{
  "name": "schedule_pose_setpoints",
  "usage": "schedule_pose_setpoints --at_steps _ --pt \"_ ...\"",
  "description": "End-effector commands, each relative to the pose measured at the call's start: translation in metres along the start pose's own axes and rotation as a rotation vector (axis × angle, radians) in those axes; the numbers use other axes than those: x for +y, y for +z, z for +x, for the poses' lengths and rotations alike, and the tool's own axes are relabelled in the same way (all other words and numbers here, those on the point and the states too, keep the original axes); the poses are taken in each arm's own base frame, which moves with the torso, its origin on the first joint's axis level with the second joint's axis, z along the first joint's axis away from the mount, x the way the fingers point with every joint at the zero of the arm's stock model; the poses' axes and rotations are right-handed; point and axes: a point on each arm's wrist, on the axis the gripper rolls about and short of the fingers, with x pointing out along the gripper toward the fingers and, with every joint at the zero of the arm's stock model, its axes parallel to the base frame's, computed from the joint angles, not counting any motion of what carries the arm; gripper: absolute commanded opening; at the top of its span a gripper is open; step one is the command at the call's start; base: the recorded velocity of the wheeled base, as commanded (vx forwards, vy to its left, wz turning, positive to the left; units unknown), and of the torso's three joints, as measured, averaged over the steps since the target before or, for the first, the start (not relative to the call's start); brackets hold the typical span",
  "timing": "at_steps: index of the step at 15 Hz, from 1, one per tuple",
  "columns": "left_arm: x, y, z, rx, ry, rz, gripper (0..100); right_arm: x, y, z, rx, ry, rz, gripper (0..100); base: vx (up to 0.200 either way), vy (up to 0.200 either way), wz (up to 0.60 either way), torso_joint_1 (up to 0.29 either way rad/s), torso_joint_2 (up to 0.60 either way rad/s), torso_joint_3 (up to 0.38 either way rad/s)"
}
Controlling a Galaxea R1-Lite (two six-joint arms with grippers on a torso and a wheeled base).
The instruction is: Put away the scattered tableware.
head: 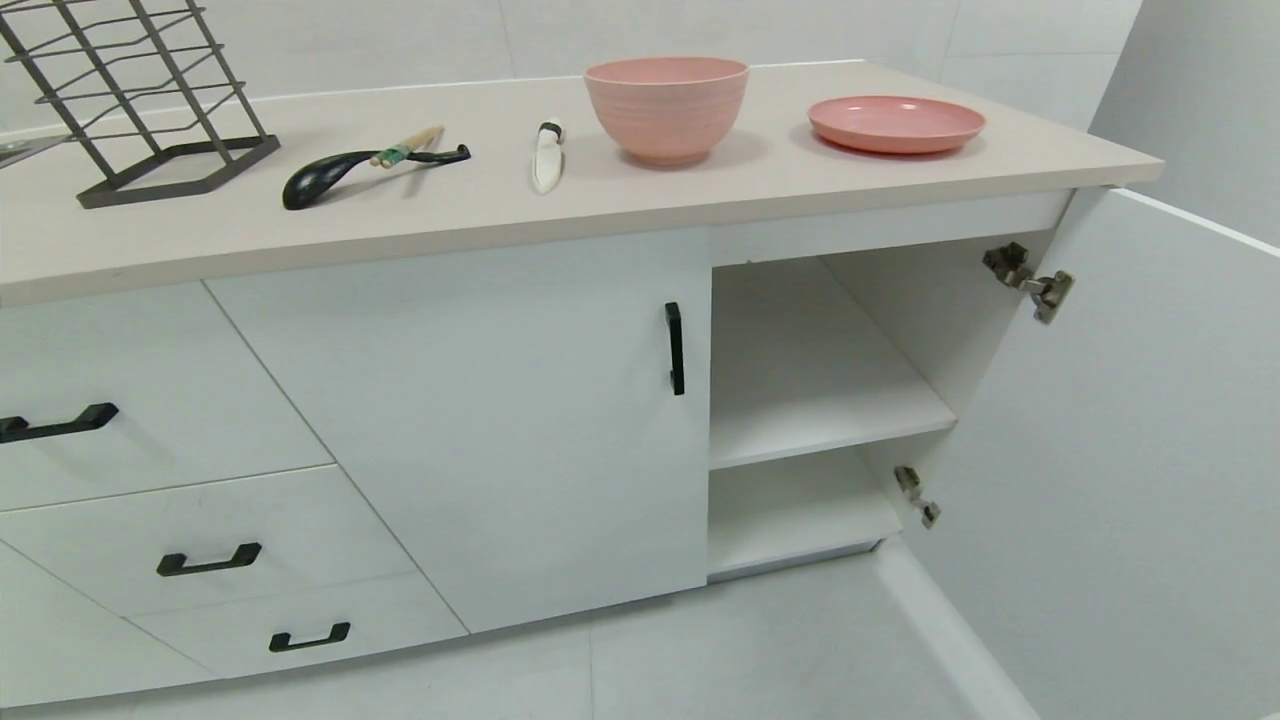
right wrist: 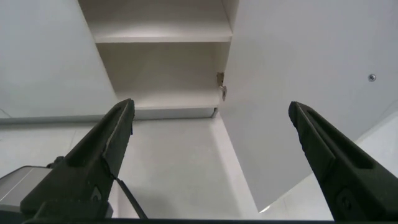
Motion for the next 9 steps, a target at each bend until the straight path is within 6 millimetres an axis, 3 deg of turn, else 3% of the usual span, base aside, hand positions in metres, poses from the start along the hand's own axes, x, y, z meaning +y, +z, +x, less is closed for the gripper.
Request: schedule_pose_setpoints --at_steps 1,7,9 --pt "0.0 -0.0001 0.0002 0.003 0.001 -0.001 100 -0.0001 0.0 0.0001 0.002 0.0 0.0 100 0.0 0.0 0.0 0.0 0.0 0.0" --pt "0.0001 -0.0001 0.0002 0.003 0.001 -0.003 100 -0.0011 -0.0001 0.0001 0.006 -0.046 0.014 100 0.0 0.0 0.0 0.0 0.0 0.0" --pt "0.0 -0.0001 0.0002 0.003 0.003 -0.003 100 -0.0011 -0.0001 0.0001 0.006 -0.047 0.016 100 0.0 -0.2 0.0 0.002 0.0 0.005"
